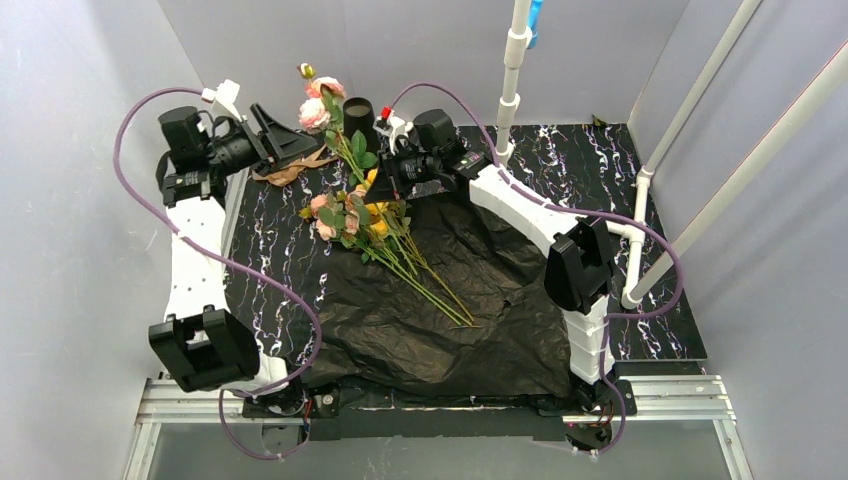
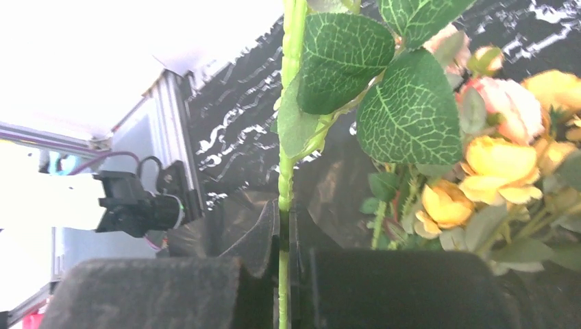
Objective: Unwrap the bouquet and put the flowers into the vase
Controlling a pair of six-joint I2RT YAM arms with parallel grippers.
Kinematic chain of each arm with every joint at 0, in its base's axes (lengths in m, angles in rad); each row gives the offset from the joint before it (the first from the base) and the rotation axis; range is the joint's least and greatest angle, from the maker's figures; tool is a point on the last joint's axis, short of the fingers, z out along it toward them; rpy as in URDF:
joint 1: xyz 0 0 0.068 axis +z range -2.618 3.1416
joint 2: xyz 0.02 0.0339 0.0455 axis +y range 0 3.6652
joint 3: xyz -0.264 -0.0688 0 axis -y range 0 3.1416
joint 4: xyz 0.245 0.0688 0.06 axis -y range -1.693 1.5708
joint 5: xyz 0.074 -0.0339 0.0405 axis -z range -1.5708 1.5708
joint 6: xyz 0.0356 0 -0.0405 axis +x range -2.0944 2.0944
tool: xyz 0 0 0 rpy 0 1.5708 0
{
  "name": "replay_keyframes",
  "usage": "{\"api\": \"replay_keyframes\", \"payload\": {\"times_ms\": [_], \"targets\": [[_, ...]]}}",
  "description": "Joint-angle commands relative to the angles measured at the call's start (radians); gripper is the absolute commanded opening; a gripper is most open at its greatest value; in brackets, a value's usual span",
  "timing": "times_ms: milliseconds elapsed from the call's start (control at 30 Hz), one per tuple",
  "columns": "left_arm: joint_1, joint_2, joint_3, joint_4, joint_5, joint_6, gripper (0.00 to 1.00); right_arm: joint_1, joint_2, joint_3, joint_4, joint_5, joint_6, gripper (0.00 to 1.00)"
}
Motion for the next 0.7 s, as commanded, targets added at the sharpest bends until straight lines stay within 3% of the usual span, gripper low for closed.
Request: {"api": "replay_keyframes", "payload": {"times_ms": [0, 233, 533, 567, 667], "targets": [[-0.079, 0.042, 0.019, 0.105, -0.006, -0.065, 0.75, 0.01, -0.056, 0.016, 0.18, -0.072, 0.104, 0.01], [-0.161, 0.112, 0.071, 0.107, -0.105, -0.058, 0.71, 0.034, -0.074, 0.005, 0.2, -0.093, 0.097, 0.01], [-0.167, 0.159, 0.157, 0.21, -0.06, -0.124, 0.1, 0.038, -0.109, -0.031, 0.195, -0.119, 0.065, 0.01], [-0.166, 0.158, 0.159, 0.239, -0.052, -0.141, 0.07, 0.038, -0.112, -0.034, 0.193, -0.123, 0.06, 0.11], [-0.166, 0.154, 0.192, 0.31, -0.056, -0.134, 0.0, 0.031, -0.122, -0.029, 0.171, -0.112, 0.045, 0.61]]}}
